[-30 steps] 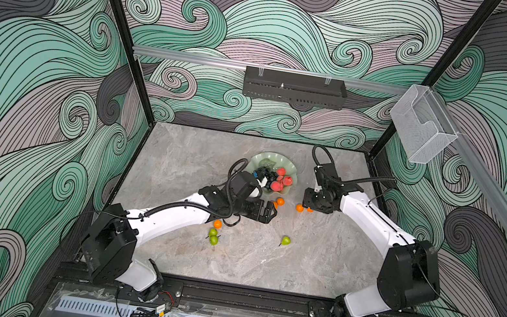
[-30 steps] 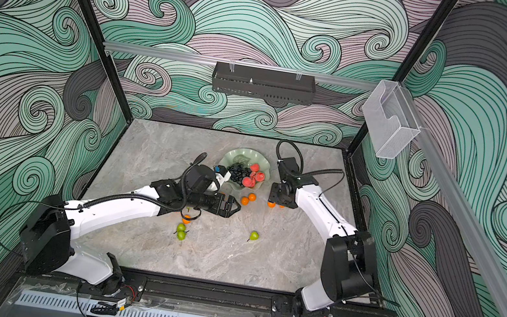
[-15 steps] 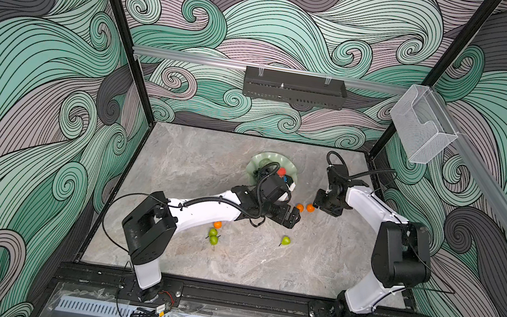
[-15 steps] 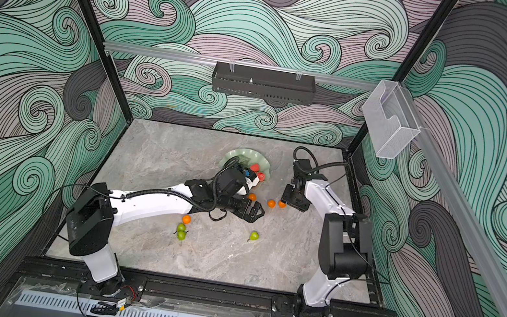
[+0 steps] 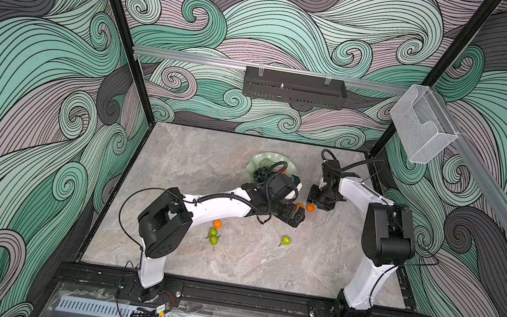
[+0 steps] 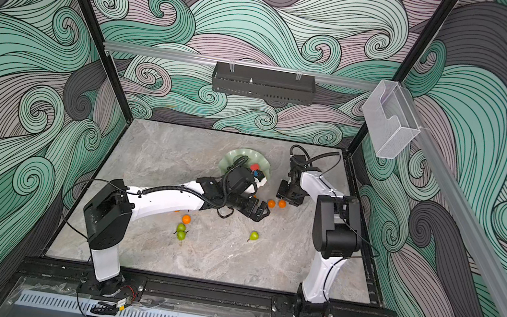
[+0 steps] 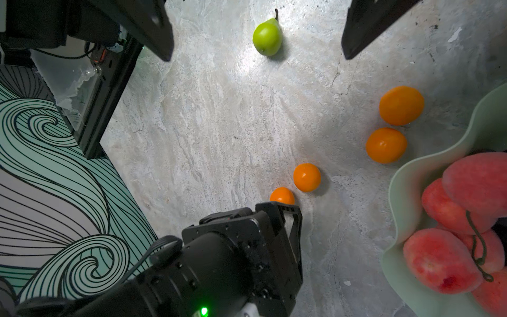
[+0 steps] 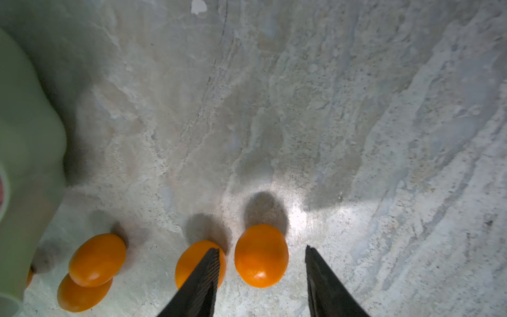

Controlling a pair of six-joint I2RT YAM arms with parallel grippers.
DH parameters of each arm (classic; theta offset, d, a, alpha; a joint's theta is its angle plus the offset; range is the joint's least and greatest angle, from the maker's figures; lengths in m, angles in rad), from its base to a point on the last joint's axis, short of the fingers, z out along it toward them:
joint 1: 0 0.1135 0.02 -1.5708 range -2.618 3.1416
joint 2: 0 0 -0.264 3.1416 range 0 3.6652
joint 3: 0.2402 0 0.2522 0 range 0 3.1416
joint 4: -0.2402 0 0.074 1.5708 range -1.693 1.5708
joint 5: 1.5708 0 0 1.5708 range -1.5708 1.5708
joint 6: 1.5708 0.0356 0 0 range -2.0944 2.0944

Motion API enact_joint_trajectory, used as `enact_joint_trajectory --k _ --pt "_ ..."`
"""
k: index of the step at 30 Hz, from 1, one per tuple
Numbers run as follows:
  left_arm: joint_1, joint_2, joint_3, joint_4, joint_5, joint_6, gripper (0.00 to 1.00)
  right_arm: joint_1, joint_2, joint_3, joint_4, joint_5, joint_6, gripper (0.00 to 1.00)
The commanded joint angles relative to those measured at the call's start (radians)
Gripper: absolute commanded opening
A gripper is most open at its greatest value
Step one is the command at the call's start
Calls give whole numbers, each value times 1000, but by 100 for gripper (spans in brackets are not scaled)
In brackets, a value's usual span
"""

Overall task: Place and organize the fake fruits in the fruit bowl
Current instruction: 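Move right gripper down to the orange kumquats in front of the bowl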

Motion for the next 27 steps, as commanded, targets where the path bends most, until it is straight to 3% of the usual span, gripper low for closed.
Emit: enact_joint_trajectory --k 1,19,27 --pt "-6 19 40 -20 14 19 98 2 25 21 -30 -9 -17 51" --pt "-4 36 22 -11 19 16 98 2 70 44 -63 -6 -34 37" --pt "-5 20 13 -13 3 20 98 4 48 32 -68 8 -31 35"
